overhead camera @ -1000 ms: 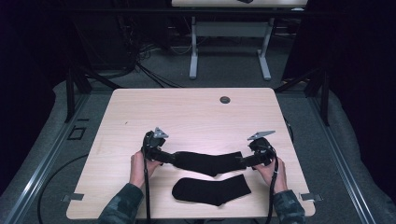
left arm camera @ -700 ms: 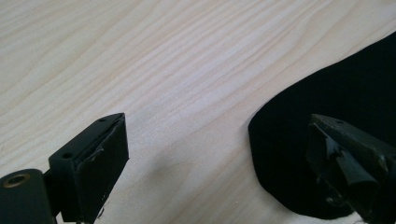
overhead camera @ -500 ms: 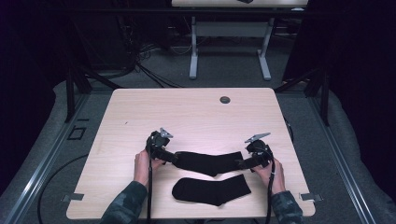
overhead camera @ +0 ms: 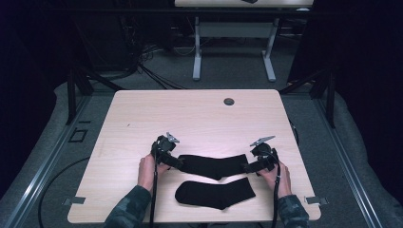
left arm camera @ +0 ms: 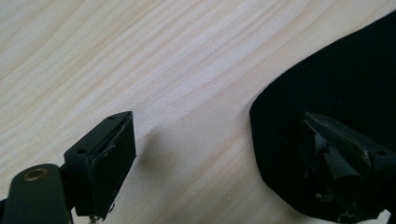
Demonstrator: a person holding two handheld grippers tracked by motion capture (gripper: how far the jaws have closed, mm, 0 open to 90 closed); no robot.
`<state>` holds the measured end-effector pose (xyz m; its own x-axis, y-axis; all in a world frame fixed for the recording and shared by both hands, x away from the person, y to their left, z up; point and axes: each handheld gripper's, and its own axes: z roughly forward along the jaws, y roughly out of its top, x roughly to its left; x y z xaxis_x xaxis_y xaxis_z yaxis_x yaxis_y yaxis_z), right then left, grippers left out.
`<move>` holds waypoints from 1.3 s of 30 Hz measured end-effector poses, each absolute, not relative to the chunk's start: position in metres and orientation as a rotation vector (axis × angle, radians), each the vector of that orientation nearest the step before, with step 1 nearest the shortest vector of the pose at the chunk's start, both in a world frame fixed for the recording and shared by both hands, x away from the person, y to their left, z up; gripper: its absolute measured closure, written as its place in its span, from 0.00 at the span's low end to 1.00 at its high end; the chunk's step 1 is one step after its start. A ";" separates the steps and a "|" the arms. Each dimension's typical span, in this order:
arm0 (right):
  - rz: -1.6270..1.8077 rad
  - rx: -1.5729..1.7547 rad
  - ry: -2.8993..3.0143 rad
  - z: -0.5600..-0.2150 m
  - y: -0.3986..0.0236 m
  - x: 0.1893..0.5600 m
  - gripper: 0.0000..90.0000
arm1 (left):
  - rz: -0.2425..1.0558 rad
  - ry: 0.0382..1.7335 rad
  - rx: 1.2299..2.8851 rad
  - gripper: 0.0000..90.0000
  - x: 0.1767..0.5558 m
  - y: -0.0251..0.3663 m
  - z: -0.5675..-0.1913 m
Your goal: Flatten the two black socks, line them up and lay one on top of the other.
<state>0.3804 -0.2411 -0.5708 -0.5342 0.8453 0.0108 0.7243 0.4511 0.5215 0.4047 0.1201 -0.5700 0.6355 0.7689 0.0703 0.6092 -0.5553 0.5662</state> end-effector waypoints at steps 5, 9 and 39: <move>0.686 1.348 2.464 -0.572 -0.245 0.383 0.02 | 0.404 1.082 2.362 0.13 0.402 0.118 -0.570; 0.670 1.339 2.472 -0.572 -0.248 0.385 0.01 | 0.382 1.083 2.360 0.13 0.397 0.118 -0.570; 0.890 1.314 2.341 -0.533 -0.269 0.359 0.01 | 0.452 1.040 2.227 0.03 0.365 0.145 -0.536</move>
